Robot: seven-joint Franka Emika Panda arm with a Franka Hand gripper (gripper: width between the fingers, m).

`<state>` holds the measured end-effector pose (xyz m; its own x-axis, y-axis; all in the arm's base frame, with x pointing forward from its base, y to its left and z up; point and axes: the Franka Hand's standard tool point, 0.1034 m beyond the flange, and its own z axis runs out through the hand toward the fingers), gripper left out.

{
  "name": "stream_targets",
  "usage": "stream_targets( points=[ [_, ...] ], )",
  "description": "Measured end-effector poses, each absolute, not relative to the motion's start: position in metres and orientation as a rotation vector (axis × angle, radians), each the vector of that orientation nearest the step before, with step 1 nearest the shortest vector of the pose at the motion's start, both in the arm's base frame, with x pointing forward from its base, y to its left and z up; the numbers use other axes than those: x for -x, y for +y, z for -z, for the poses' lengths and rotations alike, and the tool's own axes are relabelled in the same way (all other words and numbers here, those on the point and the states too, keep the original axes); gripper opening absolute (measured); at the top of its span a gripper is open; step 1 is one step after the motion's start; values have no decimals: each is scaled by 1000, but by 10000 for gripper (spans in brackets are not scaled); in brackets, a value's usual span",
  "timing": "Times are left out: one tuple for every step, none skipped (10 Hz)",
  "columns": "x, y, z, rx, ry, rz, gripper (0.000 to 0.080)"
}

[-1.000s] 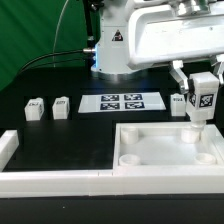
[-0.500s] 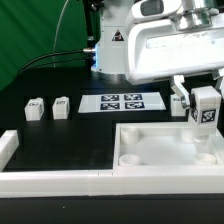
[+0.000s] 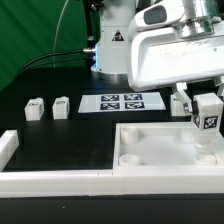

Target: Assemble one leg

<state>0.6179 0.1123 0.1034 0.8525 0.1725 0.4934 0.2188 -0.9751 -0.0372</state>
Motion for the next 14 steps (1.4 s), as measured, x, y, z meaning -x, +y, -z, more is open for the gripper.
stream_targets(
  points=[
    [-618, 112, -103, 2935, -311, 768, 294],
    [-617, 112, -101, 2936, -310, 764, 294],
    [-620, 115, -98, 2934, -313, 760, 294],
    [-624, 117, -98, 2930, -314, 766, 294],
    [-626, 117, -98, 2929, -313, 769, 294],
    [-626, 117, -97, 2929, -313, 768, 294],
    [-626, 117, -96, 2929, -312, 768, 294],
    [-626, 117, -95, 2927, -311, 775, 294],
    [-627, 117, -95, 2921, -308, 799, 294],
    [-627, 116, -91, 2922, -307, 798, 294],
    [-626, 116, -89, 2924, -308, 792, 294],
    [-625, 116, -87, 2923, -308, 795, 294],
    [-625, 115, -85, 2922, -305, 803, 294],
    [-624, 115, -81, 2922, -304, 801, 294]
  ],
)
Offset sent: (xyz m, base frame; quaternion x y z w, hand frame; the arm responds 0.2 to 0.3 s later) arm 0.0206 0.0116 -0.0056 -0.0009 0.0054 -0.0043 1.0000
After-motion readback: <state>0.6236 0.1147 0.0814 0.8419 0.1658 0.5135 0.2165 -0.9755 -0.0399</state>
